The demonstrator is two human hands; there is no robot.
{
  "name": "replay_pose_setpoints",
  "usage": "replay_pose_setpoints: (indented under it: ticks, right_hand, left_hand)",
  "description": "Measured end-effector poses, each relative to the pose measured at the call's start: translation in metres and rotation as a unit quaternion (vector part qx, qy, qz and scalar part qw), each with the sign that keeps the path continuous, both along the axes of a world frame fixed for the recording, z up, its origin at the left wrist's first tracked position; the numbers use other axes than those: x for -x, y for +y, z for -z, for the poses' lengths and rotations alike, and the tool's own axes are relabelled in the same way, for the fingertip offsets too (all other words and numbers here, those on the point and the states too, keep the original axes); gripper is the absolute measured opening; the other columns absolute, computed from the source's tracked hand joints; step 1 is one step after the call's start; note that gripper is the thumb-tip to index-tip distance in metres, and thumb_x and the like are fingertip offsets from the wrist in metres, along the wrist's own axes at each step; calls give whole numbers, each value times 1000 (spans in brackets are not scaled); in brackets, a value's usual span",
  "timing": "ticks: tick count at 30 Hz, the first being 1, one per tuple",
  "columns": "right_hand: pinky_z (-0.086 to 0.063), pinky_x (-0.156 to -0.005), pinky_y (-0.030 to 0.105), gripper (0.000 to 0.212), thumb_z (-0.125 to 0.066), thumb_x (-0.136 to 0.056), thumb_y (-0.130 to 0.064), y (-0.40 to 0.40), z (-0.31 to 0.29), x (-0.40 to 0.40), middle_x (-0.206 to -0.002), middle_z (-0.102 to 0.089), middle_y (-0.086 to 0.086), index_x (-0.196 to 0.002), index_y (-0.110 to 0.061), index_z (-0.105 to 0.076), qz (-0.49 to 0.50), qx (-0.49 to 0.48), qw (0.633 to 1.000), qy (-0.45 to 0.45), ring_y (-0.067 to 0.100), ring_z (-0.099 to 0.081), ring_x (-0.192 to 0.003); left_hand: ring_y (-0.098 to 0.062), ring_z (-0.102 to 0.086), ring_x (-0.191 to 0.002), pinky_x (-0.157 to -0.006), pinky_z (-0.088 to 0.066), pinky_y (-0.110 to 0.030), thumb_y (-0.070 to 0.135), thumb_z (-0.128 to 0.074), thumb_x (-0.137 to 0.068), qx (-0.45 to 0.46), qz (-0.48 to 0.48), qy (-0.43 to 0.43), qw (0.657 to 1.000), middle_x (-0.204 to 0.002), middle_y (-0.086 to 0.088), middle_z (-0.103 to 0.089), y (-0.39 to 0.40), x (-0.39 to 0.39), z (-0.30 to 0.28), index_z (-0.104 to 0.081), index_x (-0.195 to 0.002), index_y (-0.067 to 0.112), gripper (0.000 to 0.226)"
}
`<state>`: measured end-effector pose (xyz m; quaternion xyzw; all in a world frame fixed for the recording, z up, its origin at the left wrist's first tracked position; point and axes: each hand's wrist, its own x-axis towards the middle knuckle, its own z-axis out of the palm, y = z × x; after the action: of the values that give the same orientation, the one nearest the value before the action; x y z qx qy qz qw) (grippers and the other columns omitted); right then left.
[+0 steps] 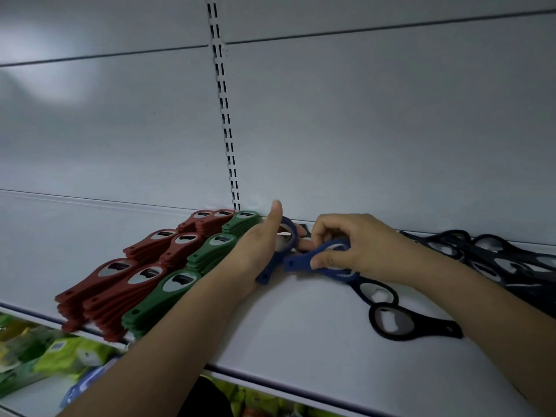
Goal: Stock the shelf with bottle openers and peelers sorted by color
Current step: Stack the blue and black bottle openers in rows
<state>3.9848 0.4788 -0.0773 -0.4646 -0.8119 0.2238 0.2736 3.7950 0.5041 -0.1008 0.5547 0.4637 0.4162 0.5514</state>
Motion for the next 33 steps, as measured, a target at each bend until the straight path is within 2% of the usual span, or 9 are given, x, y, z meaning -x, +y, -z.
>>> replay_pose_setpoints:
  ticks: [3,7,11,15,18,21,25,30,33]
  right_hand:
    - [-43,-60,12,28,-85,-74,-32,4,4,-1,-78,-65,-12,-83,-31,-58,27,-34,999,18,0,-57,-67]
    - [-44,-60,15,37,-86,-70,-38,10,10,-5,-82,-65,-12,-90,-32,-56,65,-66,996,12,3,-56,-68]
    - [-55,-75,32,20,-81,-78,-37,18,10,-18,-86,-71,-8,-92,-33,-66,67,-20,996,52,13,-67,-77]
    - [-53,-64,31,17,-77,-83,-36,23,8,-31,-83,-72,-1,-90,-22,-70,88,26,990,105,11,-64,-66]
    - [-51,-58,24,13,-79,-82,-23,20,5,-28,-77,-70,4,-88,-14,-71,72,42,985,154,11,-62,-59]
    - [-59,-69,25,18,-76,-85,-12,14,5,-18,-83,-73,9,-102,-9,-70,34,78,974,212,18,-70,-70]
    - [-60,-78,29,23,-63,-96,-11,14,-3,-25,-99,-72,20,-116,-1,-65,47,75,955,281,20,-69,-78]
    - [-57,-68,23,23,-60,-98,-19,11,-31,-61,-96,-73,10,-109,-1,-68,146,-5,970,196,13,-68,-72]
    - [-58,-72,24,25,-59,-99,-28,-16,-54,-93,-96,-75,3,-106,-6,-70,170,-19,980,99,12,-71,-77]
  left_hand:
    - [-43,-72,-89,-72,-62,-45,67,-34,-93,71,106,-29,991,-100,-23,-73,-9,-1,-4,-60,-104,13,61]
    - [-22,-73,-65,-50,-56,-25,35,-49,-100,19,145,5,989,-96,-20,-75,-12,-1,-5,-65,-103,4,35]
    - [-10,-56,-50,-42,-39,-17,21,-49,-102,-20,126,-5,992,-74,-8,-72,-9,0,-1,-64,-96,0,26]
    - [-13,-51,-58,-42,-35,-18,21,-46,-103,-29,133,-20,990,-79,-10,-70,-10,0,-1,-63,-100,-1,28]
    - [-13,-55,-53,-47,-45,-21,30,-39,-105,-9,128,-17,992,-72,-6,-69,-13,-4,-4,-61,-101,-2,39]
    - [-18,-57,-55,-47,-49,-25,41,-38,-102,44,151,-57,986,-81,-14,-71,-13,-7,-5,-62,-109,0,48]
    - [-14,-43,-49,-34,-35,-18,44,-48,-92,89,185,-123,971,-95,-21,-68,-15,-13,-5,-63,-128,21,45]
    - [-8,-33,-45,-33,-28,-13,57,-90,-55,65,197,-157,965,-83,-11,-53,-9,-21,-2,-69,-111,14,73]
    - [-13,-35,-43,-35,-31,-17,55,-80,-64,-4,162,-38,986,-85,-17,-62,-15,-38,-10,-61,-85,11,52]
